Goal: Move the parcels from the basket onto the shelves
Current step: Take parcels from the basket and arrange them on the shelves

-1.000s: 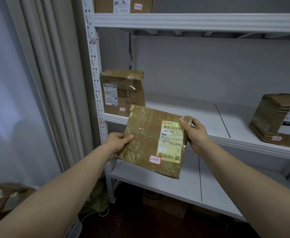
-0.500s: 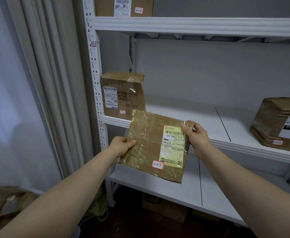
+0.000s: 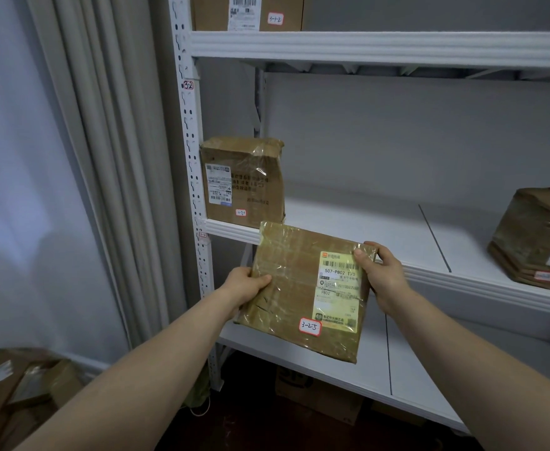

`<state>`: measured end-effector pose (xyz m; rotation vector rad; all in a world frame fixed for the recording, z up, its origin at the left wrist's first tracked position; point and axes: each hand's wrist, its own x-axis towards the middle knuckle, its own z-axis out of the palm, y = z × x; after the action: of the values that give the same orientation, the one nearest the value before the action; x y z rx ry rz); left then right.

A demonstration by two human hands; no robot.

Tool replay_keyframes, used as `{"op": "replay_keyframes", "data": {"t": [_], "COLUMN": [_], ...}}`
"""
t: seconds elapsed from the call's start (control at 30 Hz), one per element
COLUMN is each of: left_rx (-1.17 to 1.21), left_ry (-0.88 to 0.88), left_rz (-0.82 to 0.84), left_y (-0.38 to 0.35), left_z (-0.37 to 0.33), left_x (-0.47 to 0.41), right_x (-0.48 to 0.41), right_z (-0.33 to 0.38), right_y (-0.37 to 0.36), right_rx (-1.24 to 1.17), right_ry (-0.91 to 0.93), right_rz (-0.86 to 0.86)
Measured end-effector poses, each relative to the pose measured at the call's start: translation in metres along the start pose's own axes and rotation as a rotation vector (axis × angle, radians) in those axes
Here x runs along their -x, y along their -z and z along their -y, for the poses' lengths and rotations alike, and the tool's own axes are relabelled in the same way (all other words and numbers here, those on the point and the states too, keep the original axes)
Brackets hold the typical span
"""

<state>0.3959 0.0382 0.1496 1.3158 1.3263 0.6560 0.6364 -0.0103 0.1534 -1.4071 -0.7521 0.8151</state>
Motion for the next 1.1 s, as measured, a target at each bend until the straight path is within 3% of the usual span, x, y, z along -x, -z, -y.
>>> {"op": "replay_keyframes", "data": {"t": [0.33,0.53,0.83,1.1], "left_rx": [-0.035,-0.022,-0.085,-0.13], "left_ry": [0.015,-0.009,-0.272,-0.439], "left_rz": [0.025,0.048,0.01,-0.059], "left_y": [-0.003,-0.011,-0.064,-0.141], "left_z": [0.001,-0.009,-0.059,-0.103], "left_x": [-0.008,-0.015,-0.03,-0.054], "right_x": [-0.005,-0.003,-0.007,-0.034], "right_z": [-0.004,0.002,0.034,0.059], "right_y": [0.002,0.006,0.049,0.125], "right_rx": [-0.016,-0.034,-0.136,-0.133], "right_ry": [-0.071,-0.014,0.028,0.106], "right_rz": [-0.019,-0.091,-0.224,-0.161]}}
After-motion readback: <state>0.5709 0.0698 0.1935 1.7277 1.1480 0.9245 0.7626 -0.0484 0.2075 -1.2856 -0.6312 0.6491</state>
